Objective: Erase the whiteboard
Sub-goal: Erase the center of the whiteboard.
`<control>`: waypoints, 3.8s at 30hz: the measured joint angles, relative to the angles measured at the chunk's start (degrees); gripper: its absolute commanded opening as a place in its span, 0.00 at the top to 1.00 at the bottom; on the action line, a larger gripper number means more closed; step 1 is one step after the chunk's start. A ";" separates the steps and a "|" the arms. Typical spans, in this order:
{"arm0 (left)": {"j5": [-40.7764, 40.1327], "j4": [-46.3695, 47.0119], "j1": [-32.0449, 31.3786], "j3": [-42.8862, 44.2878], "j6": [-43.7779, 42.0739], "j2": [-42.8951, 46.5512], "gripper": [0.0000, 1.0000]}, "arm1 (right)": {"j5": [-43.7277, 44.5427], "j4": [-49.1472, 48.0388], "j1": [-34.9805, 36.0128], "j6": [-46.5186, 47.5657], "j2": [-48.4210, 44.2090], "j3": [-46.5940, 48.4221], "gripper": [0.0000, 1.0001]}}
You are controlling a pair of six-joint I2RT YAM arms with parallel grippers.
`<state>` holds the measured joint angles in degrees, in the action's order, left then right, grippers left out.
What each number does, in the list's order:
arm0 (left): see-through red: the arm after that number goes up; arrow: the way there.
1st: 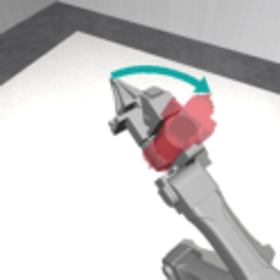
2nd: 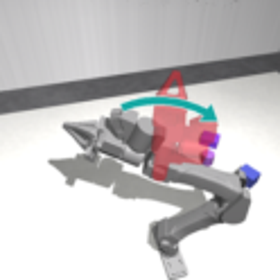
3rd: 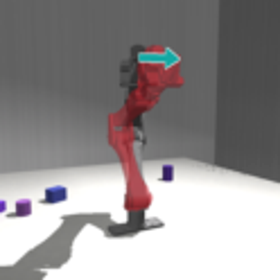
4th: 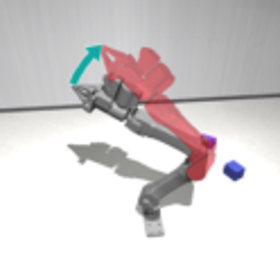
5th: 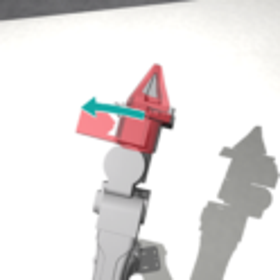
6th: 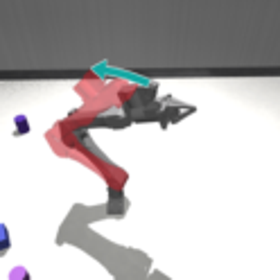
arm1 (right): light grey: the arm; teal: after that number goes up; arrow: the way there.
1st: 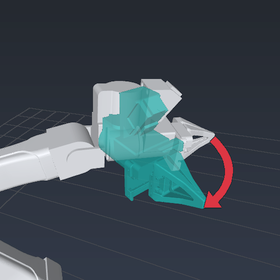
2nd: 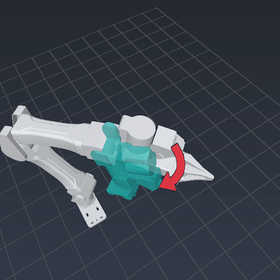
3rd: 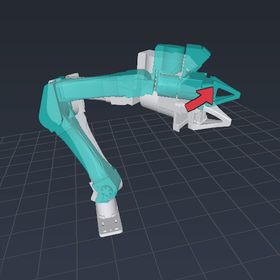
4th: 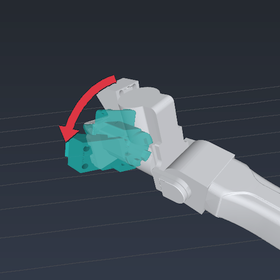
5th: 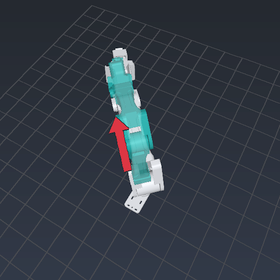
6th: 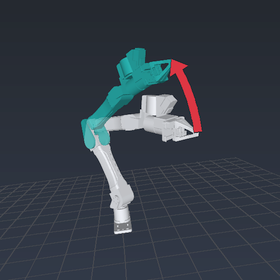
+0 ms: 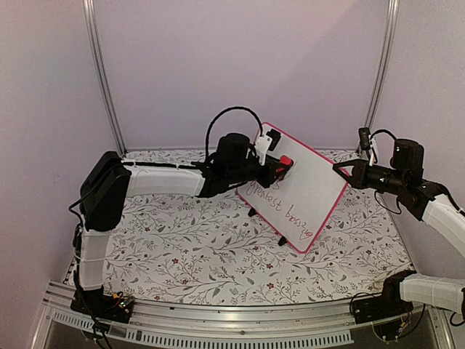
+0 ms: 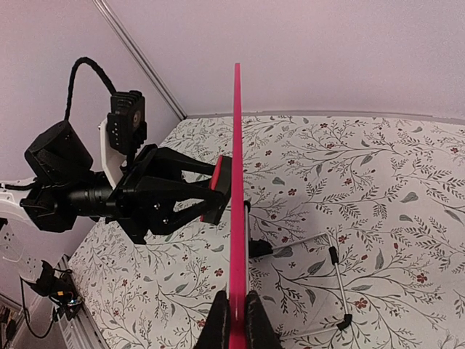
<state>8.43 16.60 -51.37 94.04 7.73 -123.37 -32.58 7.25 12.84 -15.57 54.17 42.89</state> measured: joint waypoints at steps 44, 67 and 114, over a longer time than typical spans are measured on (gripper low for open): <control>1.38 5.11 -0.66 -8.15 1.57 0.92 0.96 | 0.48 -0.02 0.00 -0.04 0.00 0.00 1.00; 1.36 -0.31 -0.74 -1.25 0.39 0.87 0.96 | -0.24 -0.17 0.00 0.04 0.11 0.00 1.00; -2.75 3.98 -1.84 -4.59 -0.15 0.15 0.97 | 0.46 -0.39 -0.09 -0.04 0.33 0.00 1.00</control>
<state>5.67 20.58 -53.21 89.45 7.57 -123.22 -32.12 6.85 12.75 -15.62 54.50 42.89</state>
